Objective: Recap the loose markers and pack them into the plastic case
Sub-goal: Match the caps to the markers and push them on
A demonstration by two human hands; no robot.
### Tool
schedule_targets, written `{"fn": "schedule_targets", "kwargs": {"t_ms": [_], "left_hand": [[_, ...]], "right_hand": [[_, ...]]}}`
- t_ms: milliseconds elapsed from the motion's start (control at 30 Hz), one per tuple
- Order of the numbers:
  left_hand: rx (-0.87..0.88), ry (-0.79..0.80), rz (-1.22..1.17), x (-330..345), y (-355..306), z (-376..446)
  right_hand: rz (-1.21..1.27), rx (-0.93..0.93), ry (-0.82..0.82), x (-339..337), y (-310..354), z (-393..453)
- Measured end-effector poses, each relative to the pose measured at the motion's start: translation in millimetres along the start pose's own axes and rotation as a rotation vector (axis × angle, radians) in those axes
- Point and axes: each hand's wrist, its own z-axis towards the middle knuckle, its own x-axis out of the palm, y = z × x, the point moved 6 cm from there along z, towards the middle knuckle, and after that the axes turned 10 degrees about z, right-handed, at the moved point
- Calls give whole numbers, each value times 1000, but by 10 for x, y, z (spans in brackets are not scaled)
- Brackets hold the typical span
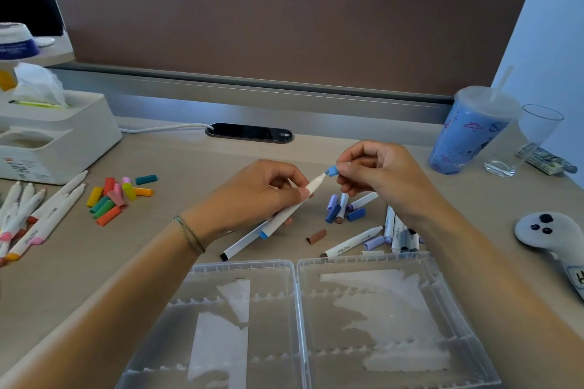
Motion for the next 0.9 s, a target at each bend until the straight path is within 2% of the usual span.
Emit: {"fn": "schedule_targets", "kwargs": {"t_ms": [167,367,500,767,900], "left_hand": [[33,-48,45,-40,-23,4],[42,-50,48,-29,-32,5],[56,-58,66,-18,-40,7],[-11,-83,-154,95,27,29],[-31,-164,-131,98,52,27]], "right_hand": [[-31,-44,2,59,29,-11],[-15,-74,-70,11,61,-3],[-55,-83,-35,100,51,-12],[-124,-129,46,365,-12,-44],[-185,-155,-46,411,-57,-32]]}}
